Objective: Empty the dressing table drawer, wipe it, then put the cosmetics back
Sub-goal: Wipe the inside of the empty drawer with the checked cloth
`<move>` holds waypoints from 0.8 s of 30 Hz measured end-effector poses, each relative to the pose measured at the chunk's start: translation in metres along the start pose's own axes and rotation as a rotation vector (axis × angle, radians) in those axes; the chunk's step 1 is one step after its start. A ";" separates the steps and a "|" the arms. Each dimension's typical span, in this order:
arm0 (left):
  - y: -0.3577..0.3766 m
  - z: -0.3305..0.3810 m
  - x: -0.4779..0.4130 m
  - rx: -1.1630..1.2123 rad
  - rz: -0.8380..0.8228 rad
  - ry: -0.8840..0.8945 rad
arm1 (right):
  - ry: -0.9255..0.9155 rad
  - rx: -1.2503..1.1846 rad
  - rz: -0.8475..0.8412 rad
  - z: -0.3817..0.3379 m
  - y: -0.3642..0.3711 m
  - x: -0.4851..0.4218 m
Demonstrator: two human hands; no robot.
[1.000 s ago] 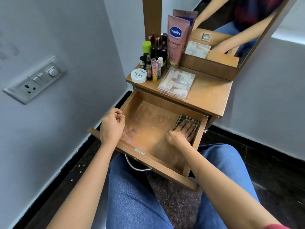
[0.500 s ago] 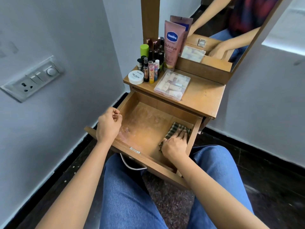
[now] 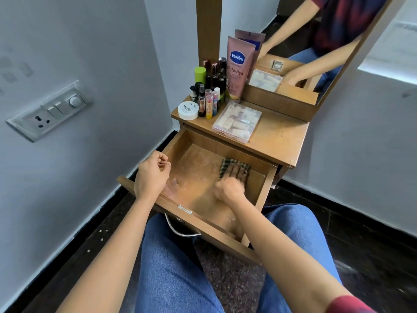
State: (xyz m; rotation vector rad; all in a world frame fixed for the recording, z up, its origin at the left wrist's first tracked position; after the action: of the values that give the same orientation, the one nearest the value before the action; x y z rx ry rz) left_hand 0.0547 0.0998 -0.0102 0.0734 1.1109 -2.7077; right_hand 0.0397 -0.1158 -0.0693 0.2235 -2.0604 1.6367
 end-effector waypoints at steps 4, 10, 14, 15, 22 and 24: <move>-0.002 0.003 0.002 -0.007 -0.017 0.008 | -0.079 0.040 -0.041 -0.014 -0.005 -0.003; -0.006 0.006 -0.003 -0.049 -0.068 0.112 | 0.077 0.088 -0.115 0.037 0.001 0.001; 0.000 0.008 -0.002 -0.257 -0.081 0.284 | 0.062 0.085 -0.067 0.042 0.007 -0.007; -0.001 0.008 -0.002 -0.260 -0.045 0.265 | 0.034 0.086 -0.075 0.040 0.007 -0.009; -0.002 -0.003 -0.005 -0.218 0.026 0.084 | -0.218 0.127 0.000 0.016 0.006 -0.026; -0.001 -0.003 -0.005 -0.224 0.023 0.075 | -0.267 0.171 0.022 0.005 0.005 -0.031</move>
State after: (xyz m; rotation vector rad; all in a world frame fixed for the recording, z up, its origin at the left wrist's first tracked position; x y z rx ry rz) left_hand 0.0597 0.1040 -0.0111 0.1521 1.4183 -2.5600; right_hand 0.0633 -0.1246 -0.0891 0.5048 -2.1170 1.8851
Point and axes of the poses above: each hand's wrist, its own x-axis away from the middle knuckle, its own y-axis out of the palm, z = x × y, the point moved 4 cm from there along -x, towards the middle knuckle, and after that the axes turned 7 degrees about x, right-handed, at the moved point
